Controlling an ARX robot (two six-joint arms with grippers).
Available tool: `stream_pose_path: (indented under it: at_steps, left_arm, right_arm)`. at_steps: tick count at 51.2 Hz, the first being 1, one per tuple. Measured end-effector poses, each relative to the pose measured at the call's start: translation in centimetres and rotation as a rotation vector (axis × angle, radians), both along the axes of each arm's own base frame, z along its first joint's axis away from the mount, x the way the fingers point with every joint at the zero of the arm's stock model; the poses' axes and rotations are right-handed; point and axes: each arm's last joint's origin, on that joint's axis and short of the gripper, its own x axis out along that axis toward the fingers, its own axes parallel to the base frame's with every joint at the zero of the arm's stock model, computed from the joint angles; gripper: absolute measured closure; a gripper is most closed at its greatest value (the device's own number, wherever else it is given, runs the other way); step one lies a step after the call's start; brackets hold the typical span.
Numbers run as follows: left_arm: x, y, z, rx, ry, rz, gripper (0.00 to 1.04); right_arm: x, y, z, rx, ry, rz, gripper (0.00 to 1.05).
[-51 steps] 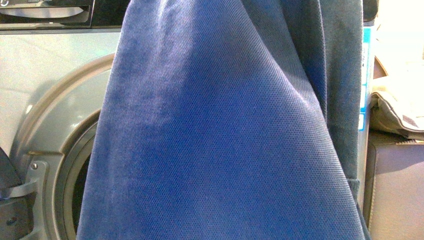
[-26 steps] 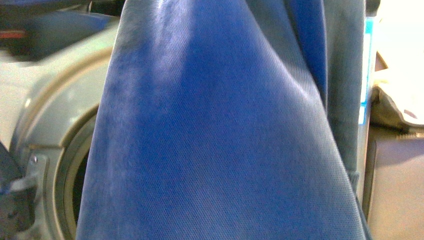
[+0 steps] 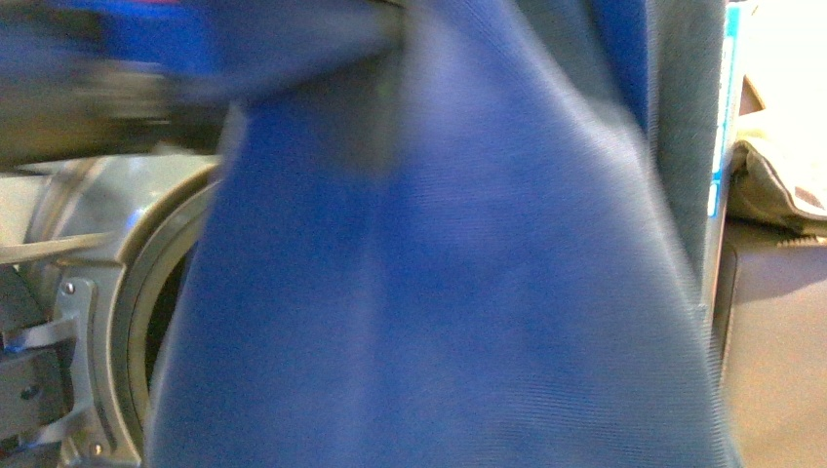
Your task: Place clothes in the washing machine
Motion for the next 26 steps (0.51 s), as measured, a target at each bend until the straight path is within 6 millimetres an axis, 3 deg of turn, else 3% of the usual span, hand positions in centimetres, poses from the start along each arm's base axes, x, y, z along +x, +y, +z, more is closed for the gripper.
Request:
stream_pose_path:
  at_steps: [18, 26]
  left_arm:
    - [-1.8, -2.3, 1.0, -0.074, -0.054, -0.226, 0.07]
    - [-1.7, -3.4, 0.6, -0.070, 0.003, -0.203, 0.07]
  right_arm:
    - [0.0, 0.0, 0.0, 0.000, 0.000, 0.000, 0.94]
    - [0.0, 0.0, 0.0, 0.000, 0.000, 0.000, 0.94]
